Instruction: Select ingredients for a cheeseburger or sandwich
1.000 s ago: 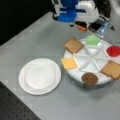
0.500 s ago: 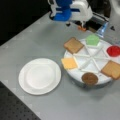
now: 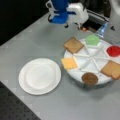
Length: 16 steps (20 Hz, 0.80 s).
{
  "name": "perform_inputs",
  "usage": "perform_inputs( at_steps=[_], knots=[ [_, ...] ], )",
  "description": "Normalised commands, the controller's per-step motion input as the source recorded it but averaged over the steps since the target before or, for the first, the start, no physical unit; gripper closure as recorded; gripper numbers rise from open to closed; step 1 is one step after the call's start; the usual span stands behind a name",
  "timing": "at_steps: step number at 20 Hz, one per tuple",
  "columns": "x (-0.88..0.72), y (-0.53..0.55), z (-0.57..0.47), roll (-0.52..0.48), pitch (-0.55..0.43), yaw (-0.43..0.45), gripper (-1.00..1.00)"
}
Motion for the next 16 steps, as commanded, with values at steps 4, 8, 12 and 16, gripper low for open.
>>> perform_inputs(
  at_steps=[4,8,12,16],
  knots=[
    [0.02,-0.11,-0.12,0.319,-0.005,0.029,-1.00],
    [0.00,-0.16,-0.20,0.335,-0.022,0.051,-1.00],
    [0.03,-0.17,-0.19,0.297,-0.032,0.020,-1.00],
    [0.06,-0.13,-0.18,0.316,-0.054,-0.037,-1.00]
  ],
)
